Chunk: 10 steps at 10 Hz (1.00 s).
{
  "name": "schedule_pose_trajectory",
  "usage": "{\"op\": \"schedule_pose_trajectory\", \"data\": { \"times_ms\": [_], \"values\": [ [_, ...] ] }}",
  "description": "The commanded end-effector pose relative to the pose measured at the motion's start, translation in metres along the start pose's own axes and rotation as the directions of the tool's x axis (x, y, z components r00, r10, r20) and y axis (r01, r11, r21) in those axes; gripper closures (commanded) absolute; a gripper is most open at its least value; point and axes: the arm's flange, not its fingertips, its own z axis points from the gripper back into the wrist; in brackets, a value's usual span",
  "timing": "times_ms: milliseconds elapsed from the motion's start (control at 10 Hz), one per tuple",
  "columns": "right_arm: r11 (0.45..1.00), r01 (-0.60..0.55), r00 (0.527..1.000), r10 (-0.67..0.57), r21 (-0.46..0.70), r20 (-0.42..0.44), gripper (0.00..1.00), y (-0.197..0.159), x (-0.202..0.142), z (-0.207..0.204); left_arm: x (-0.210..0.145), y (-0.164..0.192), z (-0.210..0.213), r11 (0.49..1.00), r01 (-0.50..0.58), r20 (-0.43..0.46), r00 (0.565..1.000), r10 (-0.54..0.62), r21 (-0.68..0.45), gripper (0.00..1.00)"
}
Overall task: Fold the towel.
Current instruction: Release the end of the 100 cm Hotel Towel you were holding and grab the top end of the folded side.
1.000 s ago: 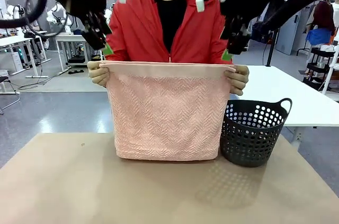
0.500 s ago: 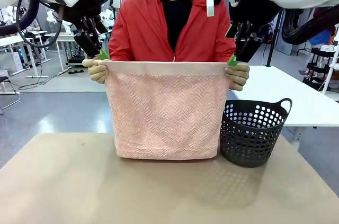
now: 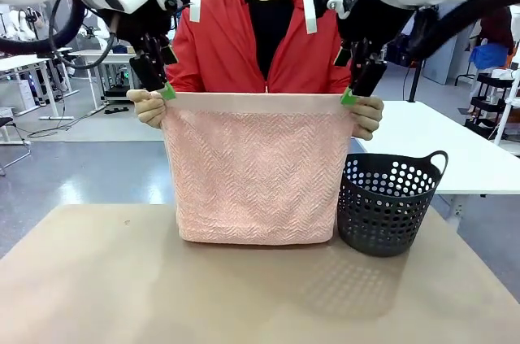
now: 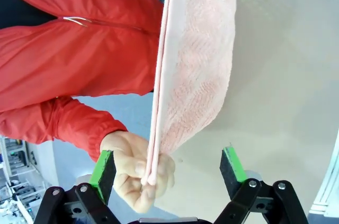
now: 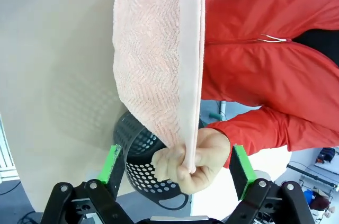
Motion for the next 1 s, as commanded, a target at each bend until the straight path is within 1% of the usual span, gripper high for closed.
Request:
{"op": "schedule_pose_trajectory", "data": {
  "times_ms": [0, 200, 500, 600, 700, 800, 900],
  "values": [
    [0.997, -0.020, 1.000, 0.018, 0.074, 0.020, 0.00, -0.026, 0.003, -0.008, 0.011, 0.028, -0.007, 0.996, 0.014, 0.001, 1.000, -0.014, -0.086, 0.00],
    [0.993, 0.006, 1.000, -0.006, 0.119, 0.000, 0.00, -0.037, 0.003, -0.029, 0.012, 0.039, -0.030, 0.991, -0.012, -0.027, 1.000, 0.008, -0.130, 0.00],
    [0.981, 0.038, 0.999, -0.035, 0.192, -0.020, 0.00, -0.053, -0.003, -0.070, 0.000, 0.046, -0.062, 0.979, -0.030, -0.011, 1.000, 0.028, -0.202, 0.00],
    [0.976, 0.036, 0.999, -0.036, 0.214, -0.004, 0.00, -0.055, -0.003, -0.080, -0.005, 0.047, -0.073, 0.974, -0.056, -0.020, 0.998, 0.053, -0.218, 0.00],
    [0.970, 0.037, 0.999, -0.035, 0.242, -0.010, 0.00, -0.056, -0.003, -0.090, -0.009, 0.047, -0.082, 0.968, -0.066, -0.023, 0.998, 0.062, -0.241, 0.00],
    [0.964, 0.040, 0.999, -0.041, 0.261, -0.005, 0.08, -0.056, -0.003, -0.096, -0.011, 0.047, -0.087, 0.964, -0.077, -0.023, 0.997, 0.074, -0.254, 0.00],
    [0.965, 0.044, 0.999, -0.041, 0.258, -0.019, 0.60, -0.057, -0.002, -0.099, -0.013, 0.047, -0.090, 0.963, -0.070, -0.024, 0.997, 0.066, -0.261, 0.58]
  ]
}}
